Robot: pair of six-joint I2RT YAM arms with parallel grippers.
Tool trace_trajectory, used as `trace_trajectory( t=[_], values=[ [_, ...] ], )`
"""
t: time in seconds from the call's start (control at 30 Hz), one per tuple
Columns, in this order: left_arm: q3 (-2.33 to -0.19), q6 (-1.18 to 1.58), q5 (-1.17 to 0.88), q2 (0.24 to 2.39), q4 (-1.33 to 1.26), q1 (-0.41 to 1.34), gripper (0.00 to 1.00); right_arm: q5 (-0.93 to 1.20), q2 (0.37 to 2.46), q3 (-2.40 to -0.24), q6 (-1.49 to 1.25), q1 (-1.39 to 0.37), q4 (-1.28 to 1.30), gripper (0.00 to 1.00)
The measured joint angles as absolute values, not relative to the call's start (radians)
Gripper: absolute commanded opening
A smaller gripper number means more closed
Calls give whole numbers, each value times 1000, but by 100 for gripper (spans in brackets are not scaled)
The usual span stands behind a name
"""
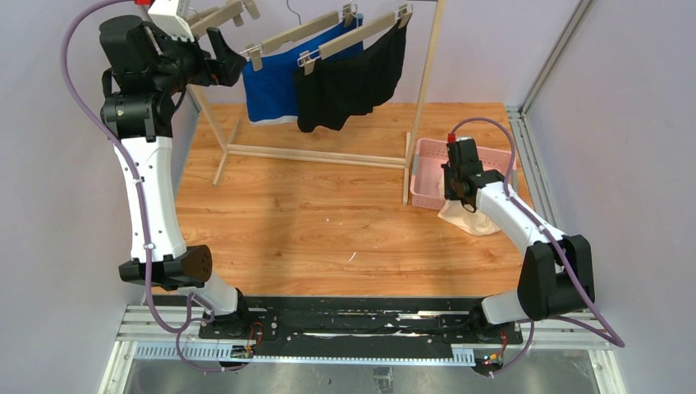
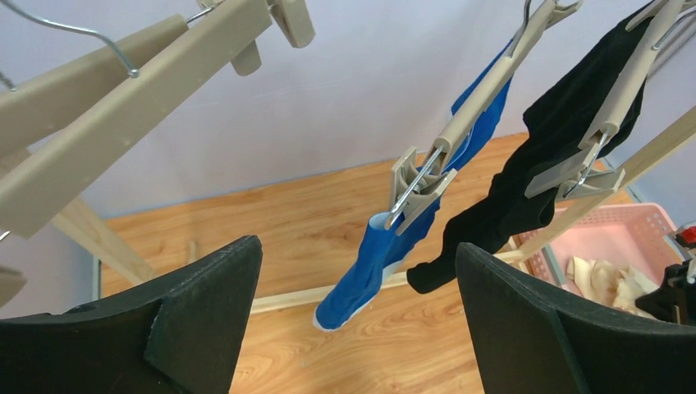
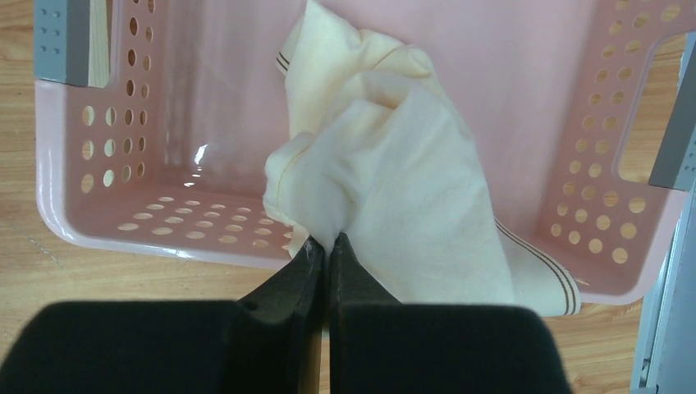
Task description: Remove the underwear clipped to the hanger
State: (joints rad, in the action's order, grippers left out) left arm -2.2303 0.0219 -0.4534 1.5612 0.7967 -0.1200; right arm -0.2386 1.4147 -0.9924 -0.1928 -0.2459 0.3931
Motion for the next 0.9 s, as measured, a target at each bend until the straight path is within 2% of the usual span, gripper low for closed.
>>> trace_trajectory(
  t=[0.33, 0.57, 0.9],
  values=[
    [-2265, 43, -465, 1603, 793, -113, 98, -236, 1300, -1106, -200, -244, 477, 1],
    [-2422, 89, -492, 1674, 756, -112, 98, -264, 1188, -1302, -160, -244, 507, 1],
    [-2391, 110, -519, 1724, 688, -54, 98, -345, 1274, -1401, -76, -193, 452, 1]
  ],
)
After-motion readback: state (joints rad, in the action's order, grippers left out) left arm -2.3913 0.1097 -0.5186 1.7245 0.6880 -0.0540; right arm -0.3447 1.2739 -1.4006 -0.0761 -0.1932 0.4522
